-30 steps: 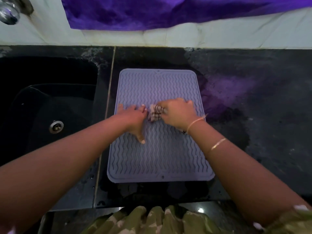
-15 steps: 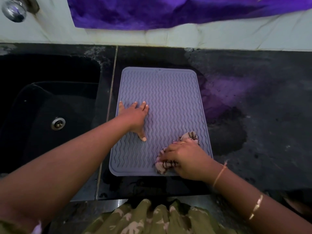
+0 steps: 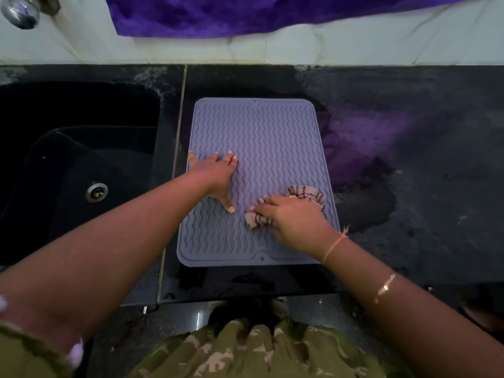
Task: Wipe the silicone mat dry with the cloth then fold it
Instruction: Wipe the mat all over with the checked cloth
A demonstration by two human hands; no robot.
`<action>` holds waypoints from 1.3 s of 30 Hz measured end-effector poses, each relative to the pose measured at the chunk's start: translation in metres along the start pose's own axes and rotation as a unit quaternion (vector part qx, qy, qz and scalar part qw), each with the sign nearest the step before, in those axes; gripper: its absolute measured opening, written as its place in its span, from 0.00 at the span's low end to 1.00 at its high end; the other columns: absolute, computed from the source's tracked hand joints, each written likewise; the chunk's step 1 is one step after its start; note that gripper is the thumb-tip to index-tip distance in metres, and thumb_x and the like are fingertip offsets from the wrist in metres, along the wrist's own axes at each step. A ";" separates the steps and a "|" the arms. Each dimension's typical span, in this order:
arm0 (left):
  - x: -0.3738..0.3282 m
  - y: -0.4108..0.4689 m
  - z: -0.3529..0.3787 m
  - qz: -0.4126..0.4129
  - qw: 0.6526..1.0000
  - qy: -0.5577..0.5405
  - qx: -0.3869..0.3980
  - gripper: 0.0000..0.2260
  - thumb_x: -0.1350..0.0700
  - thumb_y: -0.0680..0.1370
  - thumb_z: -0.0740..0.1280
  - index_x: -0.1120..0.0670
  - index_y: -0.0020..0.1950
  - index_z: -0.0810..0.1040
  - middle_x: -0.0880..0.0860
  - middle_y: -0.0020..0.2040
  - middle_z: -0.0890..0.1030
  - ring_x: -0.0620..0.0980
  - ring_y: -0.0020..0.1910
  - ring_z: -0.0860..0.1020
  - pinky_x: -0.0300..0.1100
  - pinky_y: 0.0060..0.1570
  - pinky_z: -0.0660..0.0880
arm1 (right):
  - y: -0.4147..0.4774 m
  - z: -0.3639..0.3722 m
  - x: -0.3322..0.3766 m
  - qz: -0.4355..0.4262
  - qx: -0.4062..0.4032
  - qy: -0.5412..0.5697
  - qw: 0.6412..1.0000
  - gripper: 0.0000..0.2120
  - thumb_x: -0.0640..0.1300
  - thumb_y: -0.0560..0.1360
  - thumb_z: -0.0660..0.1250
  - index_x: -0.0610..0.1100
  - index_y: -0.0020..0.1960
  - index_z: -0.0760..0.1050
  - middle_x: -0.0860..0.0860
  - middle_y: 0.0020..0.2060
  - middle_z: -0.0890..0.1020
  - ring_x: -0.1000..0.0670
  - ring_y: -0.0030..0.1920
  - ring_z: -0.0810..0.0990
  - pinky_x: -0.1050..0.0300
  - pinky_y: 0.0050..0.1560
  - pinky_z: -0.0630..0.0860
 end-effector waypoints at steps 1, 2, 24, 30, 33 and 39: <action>0.000 0.000 0.000 0.001 1.000 -0.001 0.000 0.60 0.34 0.60 0.74 0.50 0.77 0.37 0.47 0.78 0.38 0.53 0.77 0.42 0.71 0.66 0.44 | -0.010 0.001 0.001 -0.015 0.003 0.004 1.000 0.21 0.44 0.75 0.61 0.53 0.68 0.67 0.50 0.60 0.75 0.45 0.52 0.79 0.53 0.45 0.75; 0.001 0.000 0.000 0.000 1.000 -0.002 0.000 0.60 0.34 0.60 0.74 0.50 0.77 0.37 0.47 0.78 0.38 0.53 0.77 0.42 0.71 0.66 0.44 | -0.019 0.000 0.002 -0.026 0.010 0.012 1.000 0.21 0.45 0.74 0.61 0.53 0.67 0.68 0.50 0.59 0.75 0.45 0.51 0.80 0.52 0.45 0.76; -0.004 -0.006 -0.004 0.002 1.000 0.011 0.007 0.59 0.36 0.62 0.74 0.52 0.77 0.38 0.48 0.78 0.39 0.54 0.77 0.43 0.70 0.67 0.43 | 0.007 -0.011 -0.012 0.020 0.004 0.004 1.000 0.21 0.49 0.74 0.63 0.50 0.66 0.68 0.49 0.53 0.77 0.46 0.49 0.79 0.56 0.42 0.73; -0.001 -0.003 0.000 0.006 1.000 0.007 0.004 0.59 0.36 0.61 0.74 0.52 0.77 0.38 0.48 0.78 0.39 0.54 0.77 0.42 0.70 0.67 0.43 | -0.032 -0.017 -0.007 -0.019 0.080 0.058 0.995 0.20 0.55 0.72 0.63 0.57 0.63 0.71 0.54 0.53 0.78 0.50 0.53 0.78 0.54 0.48 0.76; -0.002 -0.004 -0.002 0.008 1.000 0.009 0.003 0.59 0.36 0.61 0.74 0.52 0.77 0.38 0.49 0.78 0.39 0.54 0.77 0.42 0.70 0.67 0.43 | -0.010 -0.035 -0.022 0.041 0.027 0.147 0.988 0.17 0.50 0.71 0.65 0.54 0.60 0.75 0.51 0.52 0.81 0.48 0.52 0.79 0.51 0.50 0.77; -0.002 -0.006 -0.002 0.011 1.000 0.010 0.000 0.59 0.36 0.61 0.74 0.52 0.77 0.38 0.48 0.78 0.40 0.53 0.77 0.43 0.69 0.67 0.43 | 0.046 -0.027 -0.018 0.082 0.042 0.098 0.991 0.22 0.49 0.73 0.64 0.51 0.67 0.69 0.46 0.57 0.76 0.43 0.57 0.76 0.49 0.53 0.76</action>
Point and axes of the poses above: each hand's wrist, its own y-axis towards the middle knuckle, its own z-axis out of the palm, x = y × z, the point moved 1 cm from there along y, towards the middle knuckle
